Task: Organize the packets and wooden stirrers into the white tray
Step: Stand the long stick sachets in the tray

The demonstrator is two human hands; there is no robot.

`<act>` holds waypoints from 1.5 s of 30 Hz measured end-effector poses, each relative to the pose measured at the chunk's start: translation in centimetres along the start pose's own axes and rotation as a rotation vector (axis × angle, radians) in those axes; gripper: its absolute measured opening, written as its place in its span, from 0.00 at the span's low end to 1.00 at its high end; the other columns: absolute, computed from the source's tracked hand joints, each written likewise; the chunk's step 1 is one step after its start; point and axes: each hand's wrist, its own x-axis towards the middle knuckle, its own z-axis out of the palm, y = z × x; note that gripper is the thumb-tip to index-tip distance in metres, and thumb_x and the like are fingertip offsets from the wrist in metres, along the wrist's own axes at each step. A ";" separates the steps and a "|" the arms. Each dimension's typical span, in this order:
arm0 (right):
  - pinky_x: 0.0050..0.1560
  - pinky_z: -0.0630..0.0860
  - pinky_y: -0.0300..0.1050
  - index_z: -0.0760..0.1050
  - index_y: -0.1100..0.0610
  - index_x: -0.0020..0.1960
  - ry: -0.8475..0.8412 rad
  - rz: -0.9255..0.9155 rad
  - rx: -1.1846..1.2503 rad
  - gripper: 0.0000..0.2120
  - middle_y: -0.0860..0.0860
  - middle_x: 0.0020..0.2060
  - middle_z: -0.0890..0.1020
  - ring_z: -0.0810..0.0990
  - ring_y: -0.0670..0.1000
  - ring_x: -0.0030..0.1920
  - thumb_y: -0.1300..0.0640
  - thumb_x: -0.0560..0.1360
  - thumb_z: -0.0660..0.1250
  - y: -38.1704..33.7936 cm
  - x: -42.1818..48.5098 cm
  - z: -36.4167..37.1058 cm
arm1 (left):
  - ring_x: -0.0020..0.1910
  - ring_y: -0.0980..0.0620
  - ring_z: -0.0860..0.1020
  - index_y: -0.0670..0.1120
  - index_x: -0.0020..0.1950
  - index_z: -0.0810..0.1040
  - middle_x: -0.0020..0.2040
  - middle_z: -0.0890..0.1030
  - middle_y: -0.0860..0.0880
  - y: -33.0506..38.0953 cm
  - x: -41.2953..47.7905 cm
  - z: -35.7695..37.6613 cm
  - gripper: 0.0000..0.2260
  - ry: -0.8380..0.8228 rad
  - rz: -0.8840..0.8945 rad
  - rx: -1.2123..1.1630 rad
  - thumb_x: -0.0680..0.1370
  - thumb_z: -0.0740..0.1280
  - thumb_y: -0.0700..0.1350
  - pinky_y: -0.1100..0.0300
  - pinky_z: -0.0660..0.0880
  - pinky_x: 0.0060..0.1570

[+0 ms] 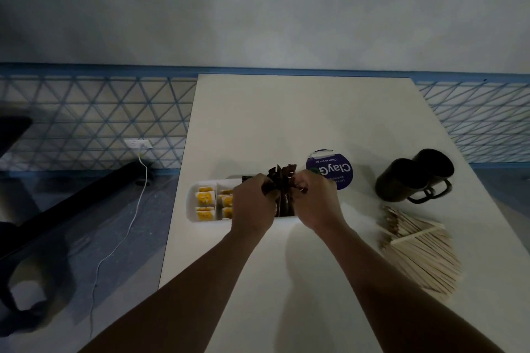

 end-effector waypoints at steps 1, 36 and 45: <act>0.30 0.70 0.29 0.80 0.61 0.43 -0.002 0.006 -0.010 0.07 0.49 0.32 0.82 0.78 0.45 0.32 0.71 0.73 0.66 0.0 -0.1 0.2 | 0.38 0.49 0.81 0.42 0.46 0.82 0.39 0.83 0.47 -0.1 0.0 0.0 0.03 -0.014 0.001 0.001 0.75 0.70 0.40 0.56 0.77 0.40; 0.29 0.69 0.30 0.77 0.57 0.44 0.064 0.069 0.072 0.09 0.44 0.34 0.77 0.75 0.42 0.32 0.69 0.73 0.65 0.8 -0.6 1.4 | 0.48 0.48 0.79 0.53 0.59 0.83 0.47 0.80 0.46 0.5 2.4 -0.2 0.11 -0.067 0.175 0.107 0.78 0.68 0.44 0.61 0.71 0.48; 0.34 0.72 0.25 0.78 0.57 0.55 -0.003 0.045 0.108 0.09 0.48 0.45 0.82 0.79 0.41 0.39 0.62 0.75 0.71 2.7 -0.9 -1.7 | 0.46 0.53 0.78 0.51 0.57 0.84 0.49 0.80 0.48 2.5 1.5 -0.3 0.11 0.140 0.139 0.066 0.74 0.73 0.44 0.66 0.69 0.48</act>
